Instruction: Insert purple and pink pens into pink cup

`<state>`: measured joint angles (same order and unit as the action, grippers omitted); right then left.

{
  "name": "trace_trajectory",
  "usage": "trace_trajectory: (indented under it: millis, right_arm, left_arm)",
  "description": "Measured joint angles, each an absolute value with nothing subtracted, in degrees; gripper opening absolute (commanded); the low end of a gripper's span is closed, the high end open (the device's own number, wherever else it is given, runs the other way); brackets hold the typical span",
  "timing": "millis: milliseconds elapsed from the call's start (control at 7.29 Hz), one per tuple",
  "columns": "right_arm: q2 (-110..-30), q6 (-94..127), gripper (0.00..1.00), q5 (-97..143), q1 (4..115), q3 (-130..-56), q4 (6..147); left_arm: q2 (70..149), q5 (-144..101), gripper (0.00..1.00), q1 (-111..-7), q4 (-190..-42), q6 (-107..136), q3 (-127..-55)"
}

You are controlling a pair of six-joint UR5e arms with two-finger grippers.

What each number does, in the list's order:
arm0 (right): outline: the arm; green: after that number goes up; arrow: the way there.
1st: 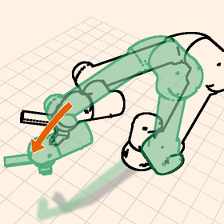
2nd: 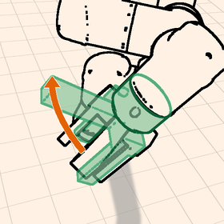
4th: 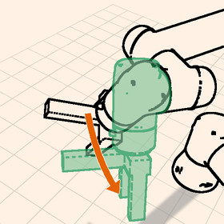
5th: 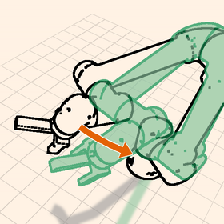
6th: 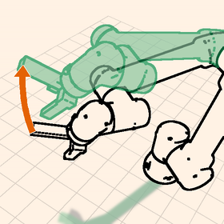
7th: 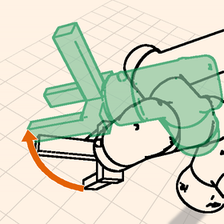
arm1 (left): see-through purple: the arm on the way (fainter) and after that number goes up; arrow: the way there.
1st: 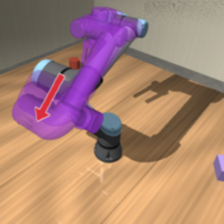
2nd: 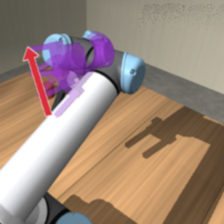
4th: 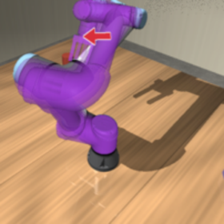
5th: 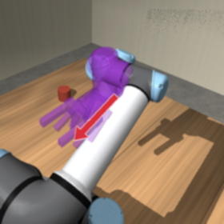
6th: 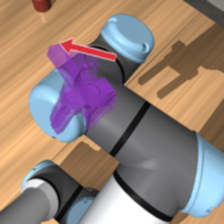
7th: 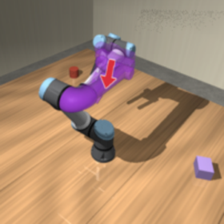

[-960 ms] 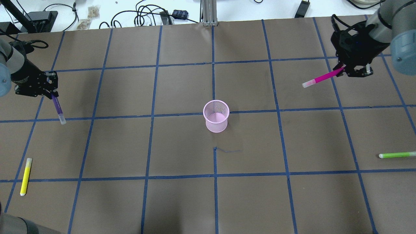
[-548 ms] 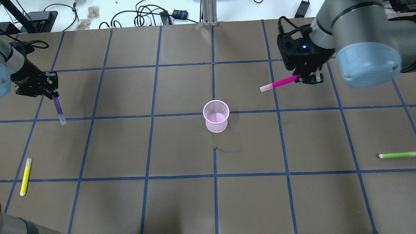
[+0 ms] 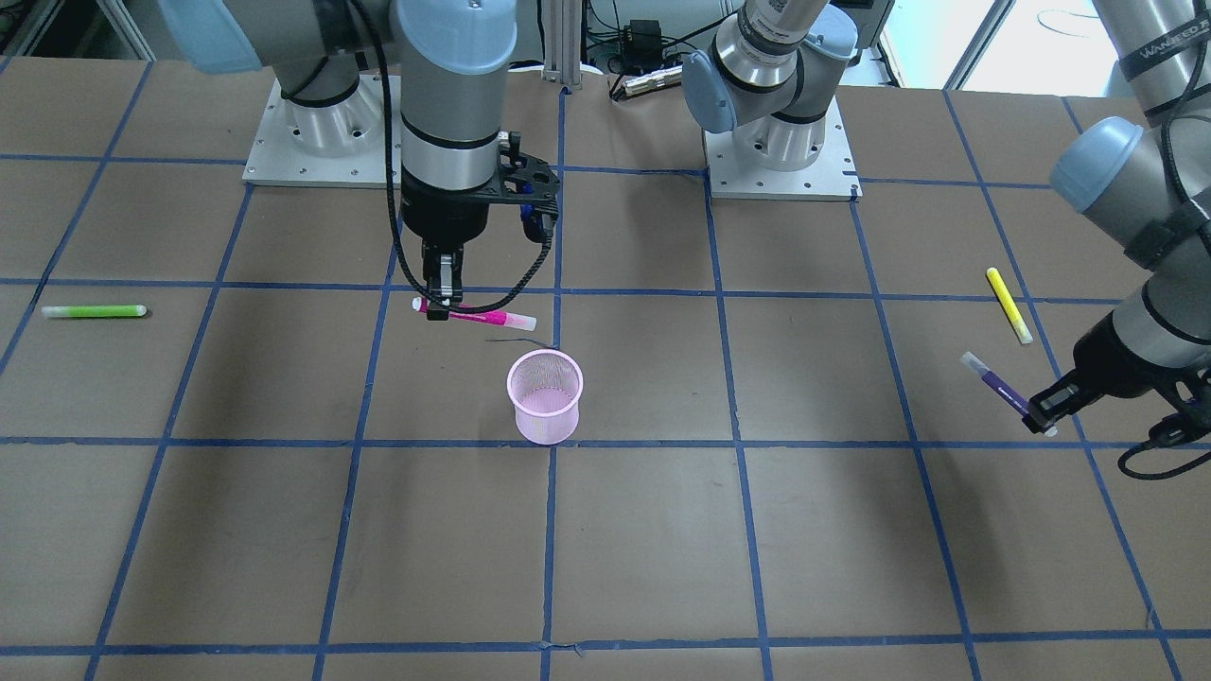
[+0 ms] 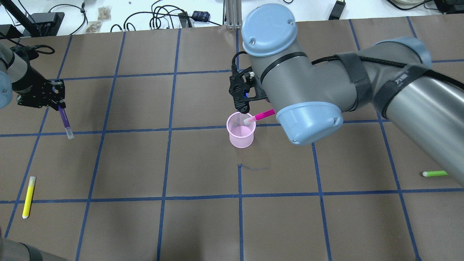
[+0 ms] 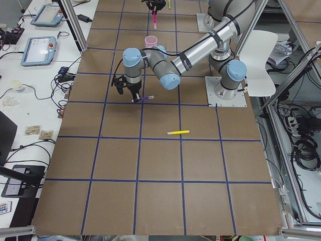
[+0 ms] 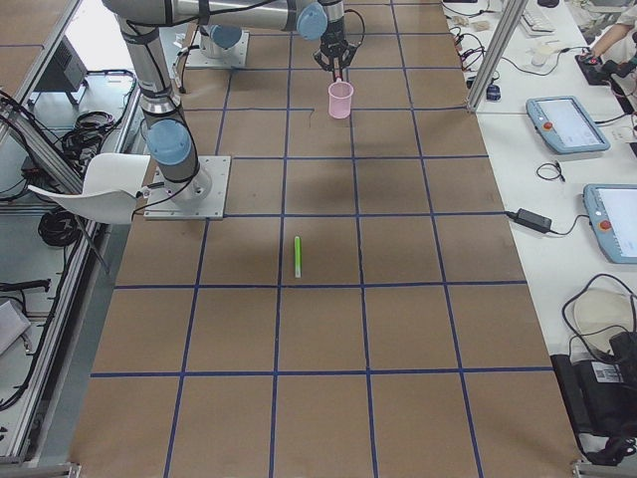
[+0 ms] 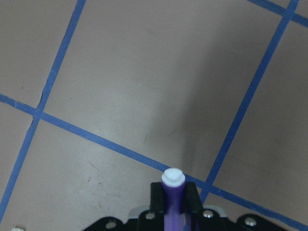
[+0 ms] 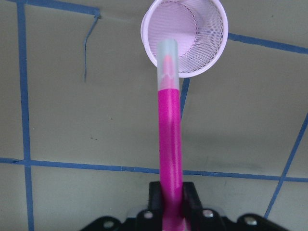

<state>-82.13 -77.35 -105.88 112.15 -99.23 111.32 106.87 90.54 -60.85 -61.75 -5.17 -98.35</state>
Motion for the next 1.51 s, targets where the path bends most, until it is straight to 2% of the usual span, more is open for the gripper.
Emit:
trace_trajectory:
  millis: [685,823,960,1508]
  right_arm:
    - [-72.34,-75.46,0.05,-116.6,118.78,-98.81,117.9]
    - [-71.25,-75.42,0.22,-116.81,119.04,-98.77,119.34]
    - [-70.76,-75.43,0.99,-116.65,119.1,-98.66,120.01]
    - [-71.88,-73.42,1.0,-115.18,118.96,-98.59,123.29]
  left_arm:
    - [106.88,90.09,0.0,-60.84,-61.71,-5.19,-98.35]
    - [106.88,90.04,0.0,-60.84,-61.7,-5.19,-98.35]
    - [106.86,90.02,0.0,-60.84,-61.7,-5.18,-98.35]
    - [106.22,87.64,0.0,-63.12,-60.12,-4.23,-97.6]
